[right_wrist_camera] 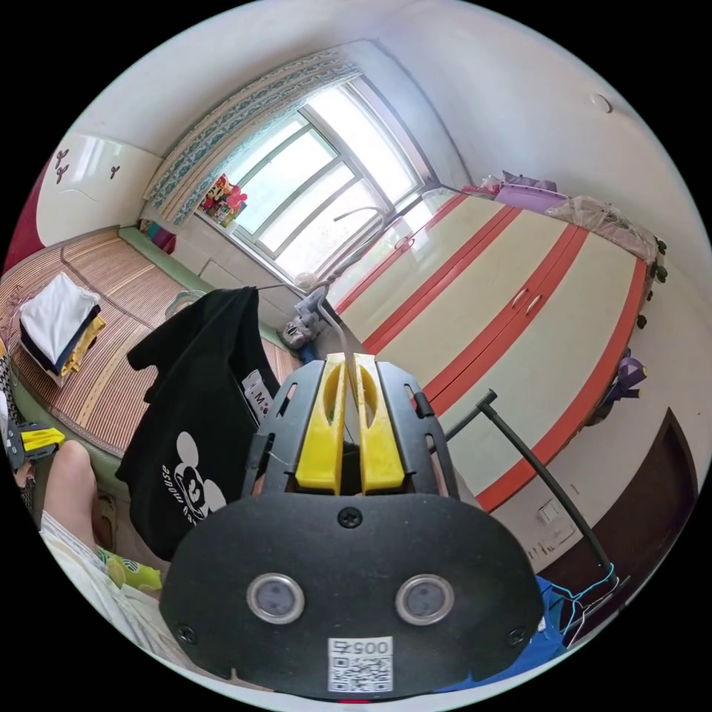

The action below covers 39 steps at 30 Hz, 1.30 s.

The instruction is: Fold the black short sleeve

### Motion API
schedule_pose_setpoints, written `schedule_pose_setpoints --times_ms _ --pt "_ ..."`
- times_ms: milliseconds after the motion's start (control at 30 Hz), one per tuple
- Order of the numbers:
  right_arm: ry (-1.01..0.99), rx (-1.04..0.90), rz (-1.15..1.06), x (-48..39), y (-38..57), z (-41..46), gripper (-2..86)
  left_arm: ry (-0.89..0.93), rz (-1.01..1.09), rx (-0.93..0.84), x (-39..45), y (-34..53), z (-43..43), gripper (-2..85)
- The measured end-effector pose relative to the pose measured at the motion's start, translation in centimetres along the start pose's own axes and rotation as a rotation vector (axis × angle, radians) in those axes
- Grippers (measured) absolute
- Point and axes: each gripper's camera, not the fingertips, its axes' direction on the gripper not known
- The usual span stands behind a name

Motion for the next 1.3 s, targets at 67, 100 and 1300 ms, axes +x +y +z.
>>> schedule_pose_setpoints --times_ms 67,100,1300 --pt "-0.004 -0.004 -0.005 -0.1 0.4 0.1 -1.3 0.002 0.001 -0.01 0.1 0.1 0.3 -0.6" --pt "-0.003 -0.007 -0.011 -0.2 0.6 0.3 -1.3 0.001 0.0 -0.018 0.2 0.1 0.5 -0.6" --pt "-0.186 0.14 -0.02 -3.6 7.2 3.3 -1.4 -0.07 -0.084 -0.038 1.3 2.5 -2.1 -0.5"
